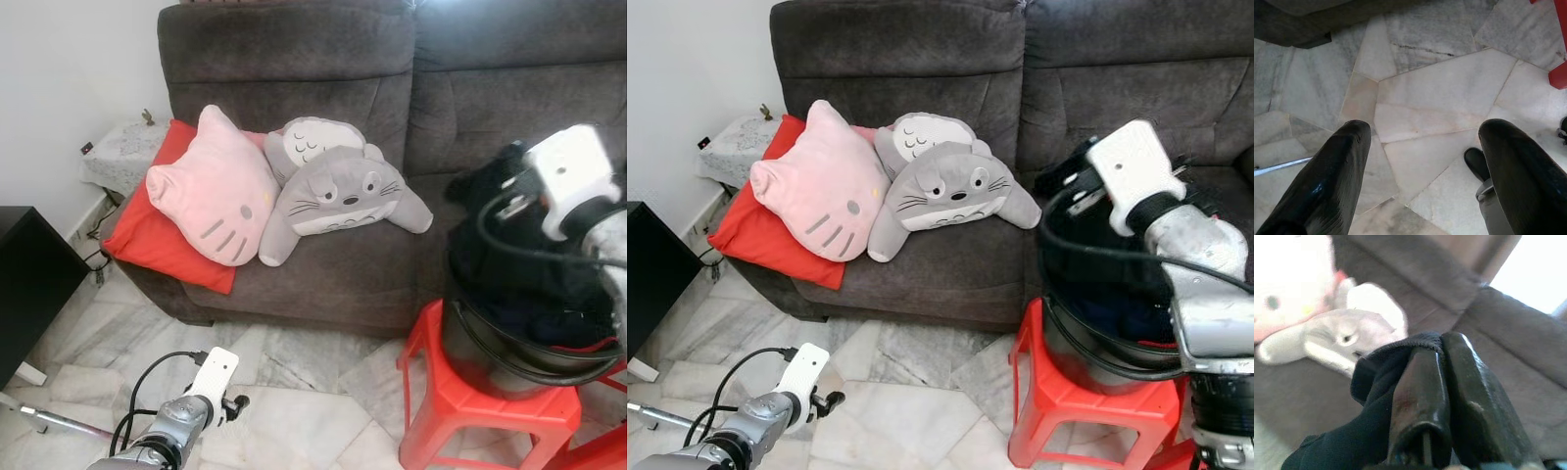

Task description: Hang hanger

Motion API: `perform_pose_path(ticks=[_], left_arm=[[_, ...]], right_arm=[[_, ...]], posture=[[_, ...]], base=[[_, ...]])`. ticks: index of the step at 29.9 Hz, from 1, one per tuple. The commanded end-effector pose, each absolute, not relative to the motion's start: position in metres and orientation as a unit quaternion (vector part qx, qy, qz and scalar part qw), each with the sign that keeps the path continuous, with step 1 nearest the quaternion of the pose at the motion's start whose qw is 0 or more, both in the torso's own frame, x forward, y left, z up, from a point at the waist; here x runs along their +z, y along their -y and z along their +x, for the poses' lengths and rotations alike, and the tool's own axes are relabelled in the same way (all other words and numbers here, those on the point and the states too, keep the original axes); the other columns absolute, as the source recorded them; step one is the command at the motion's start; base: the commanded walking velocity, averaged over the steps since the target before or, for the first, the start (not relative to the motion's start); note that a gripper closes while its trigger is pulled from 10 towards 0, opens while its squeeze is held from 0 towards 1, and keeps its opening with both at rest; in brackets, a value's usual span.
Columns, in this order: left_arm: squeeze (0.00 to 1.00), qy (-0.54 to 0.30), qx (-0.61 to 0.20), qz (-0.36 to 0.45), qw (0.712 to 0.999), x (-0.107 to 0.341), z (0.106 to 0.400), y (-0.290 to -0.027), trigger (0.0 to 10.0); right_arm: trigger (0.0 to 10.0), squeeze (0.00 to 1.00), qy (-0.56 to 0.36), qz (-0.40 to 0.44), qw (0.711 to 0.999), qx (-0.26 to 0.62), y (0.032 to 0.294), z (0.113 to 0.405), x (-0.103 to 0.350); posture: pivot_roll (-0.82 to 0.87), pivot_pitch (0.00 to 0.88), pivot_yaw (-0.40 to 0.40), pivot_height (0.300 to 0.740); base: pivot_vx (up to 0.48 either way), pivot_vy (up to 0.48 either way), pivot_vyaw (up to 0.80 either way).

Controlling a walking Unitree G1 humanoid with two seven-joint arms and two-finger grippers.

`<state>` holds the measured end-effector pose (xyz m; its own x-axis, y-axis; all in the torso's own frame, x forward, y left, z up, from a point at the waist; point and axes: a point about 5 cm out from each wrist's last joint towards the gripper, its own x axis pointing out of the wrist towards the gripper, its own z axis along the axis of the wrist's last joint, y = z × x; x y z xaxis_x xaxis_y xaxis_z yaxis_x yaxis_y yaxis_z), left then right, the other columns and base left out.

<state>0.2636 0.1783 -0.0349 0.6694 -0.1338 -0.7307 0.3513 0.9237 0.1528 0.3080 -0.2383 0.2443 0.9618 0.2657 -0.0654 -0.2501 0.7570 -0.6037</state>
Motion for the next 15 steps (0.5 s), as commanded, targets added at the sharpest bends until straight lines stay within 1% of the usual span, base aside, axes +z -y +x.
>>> perform_pose_path(ticks=[1, 3, 5, 7, 8, 10, 12, 15], left_arm=[[0.0, -0.392, -0.131, 0.152, 0.898, -0.036, 0.261, -0.184, 10.0], [0.0, -0.392, -0.131, 0.152, 0.898, -0.036, 0.261, -0.184, 10.0], [0.0, -0.392, -0.132, 0.152, 0.898, -0.036, 0.261, -0.184, 10.0], [0.0, -0.391, -0.132, 0.152, 0.898, -0.036, 0.262, -0.184, 10.0], [0.0, -0.391, -0.132, 0.152, 0.898, -0.036, 0.262, -0.184, 10.0], [0.0, -0.391, -0.132, 0.152, 0.898, -0.036, 0.262, -0.184, 10.0], [0.0, -0.391, -0.132, 0.152, 0.898, -0.036, 0.262, -0.184, 10.0], [0.0, -0.391, -0.133, 0.153, 0.898, -0.036, 0.262, -0.184, 10.0]], right_arm=[[0.0, 0.0, 0.02, -0.339, 0.927, 0.162, 0.231, 0.303, 0.251], [0.0, 0.0, -0.004, -0.356, 0.918, 0.176, 0.233, 0.299, 0.244], [0.0, 0.0, -0.052, -0.383, 0.902, 0.192, 0.24, 0.293, 0.232], [0.0, 0.0, -0.065, -0.384, 0.9, 0.196, 0.243, 0.291, 0.229], [0.0, 0.0, -0.073, -0.389, 0.893, 0.215, 0.243, 0.286, 0.226], [0.0, 0.0, -0.073, -0.389, 0.889, 0.232, 0.242, 0.283, 0.225], [0.0, 0.0, -0.074, -0.4, 0.867, 0.289, 0.236, 0.27, 0.224], [0.0, 0.0, -0.077, -0.405, 0.856, 0.313, 0.234, 0.264, 0.223]], posture=[[-0.27, 0.0, 0.133, 0.74], [-0.27, 0.0, 0.133, 0.74], [-0.27, 0.0, 0.133, 0.74], [-0.27, 0.0, 0.133, 0.74], [-0.27, 0.0, 0.133, 0.74], [-0.27, 0.0, 0.133, 0.74], [-0.27, 0.0, 0.133, 0.74], [-0.28, 0.0, 0.136, 0.74]], base=[[0.0, 0.0, 0.0], [0.0, 0.0, 0.0], [0.0, 0.0, 0.0], [0.0, 0.0, 0.0], [0.0, 0.0, 0.0], [0.0, 0.0, 0.0], [0.0, 0.0, 0.0], [0.0, 0.0, 0.0]])
